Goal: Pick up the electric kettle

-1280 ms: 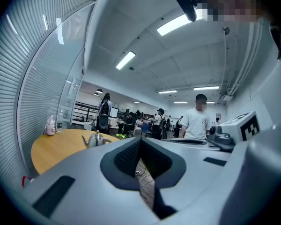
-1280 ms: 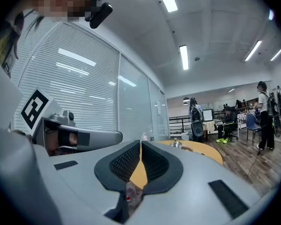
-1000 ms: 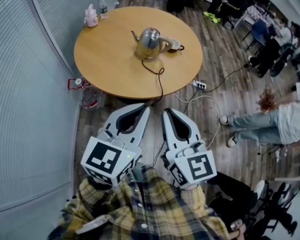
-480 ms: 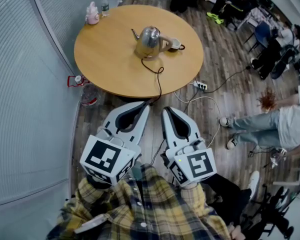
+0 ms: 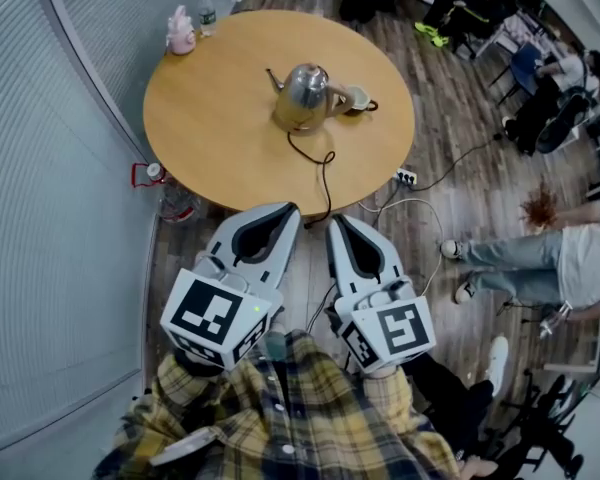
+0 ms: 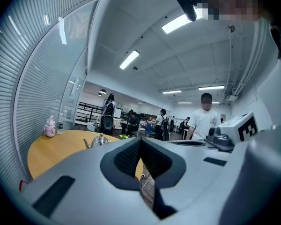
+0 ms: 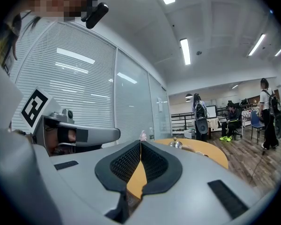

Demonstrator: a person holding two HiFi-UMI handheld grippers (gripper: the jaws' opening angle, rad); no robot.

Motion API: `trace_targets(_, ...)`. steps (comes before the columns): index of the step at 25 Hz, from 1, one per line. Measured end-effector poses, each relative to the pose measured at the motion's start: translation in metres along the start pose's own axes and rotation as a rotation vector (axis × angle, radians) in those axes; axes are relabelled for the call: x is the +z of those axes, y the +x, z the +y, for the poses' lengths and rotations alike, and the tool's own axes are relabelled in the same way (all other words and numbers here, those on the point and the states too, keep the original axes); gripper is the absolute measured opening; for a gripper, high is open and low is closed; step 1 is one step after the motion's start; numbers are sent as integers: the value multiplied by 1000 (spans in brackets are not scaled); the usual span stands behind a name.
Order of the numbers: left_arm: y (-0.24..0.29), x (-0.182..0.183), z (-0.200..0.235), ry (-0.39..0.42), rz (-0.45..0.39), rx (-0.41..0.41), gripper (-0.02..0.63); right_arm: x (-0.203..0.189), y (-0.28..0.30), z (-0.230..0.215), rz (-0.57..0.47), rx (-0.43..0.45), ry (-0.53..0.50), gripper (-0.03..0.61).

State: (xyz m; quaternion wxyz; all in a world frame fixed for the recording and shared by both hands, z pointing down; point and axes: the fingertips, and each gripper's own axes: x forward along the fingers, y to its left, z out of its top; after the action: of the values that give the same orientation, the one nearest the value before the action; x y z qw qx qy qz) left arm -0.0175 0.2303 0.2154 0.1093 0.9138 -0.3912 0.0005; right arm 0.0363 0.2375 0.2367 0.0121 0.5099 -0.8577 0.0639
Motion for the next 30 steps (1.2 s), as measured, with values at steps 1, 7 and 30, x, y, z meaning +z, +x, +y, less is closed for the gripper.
trace_targets(1, 5, 2, 8, -2, 2, -4, 3, 1, 10, -2, 2, -4, 2, 32)
trace_targets(7, 40, 15, 63, 6, 16, -32, 3, 6, 73, -20, 1, -34, 15, 32)
trace_targets(30, 121, 21, 171, -17, 88, -165, 3, 3, 177, -82, 33, -246, 47, 32)
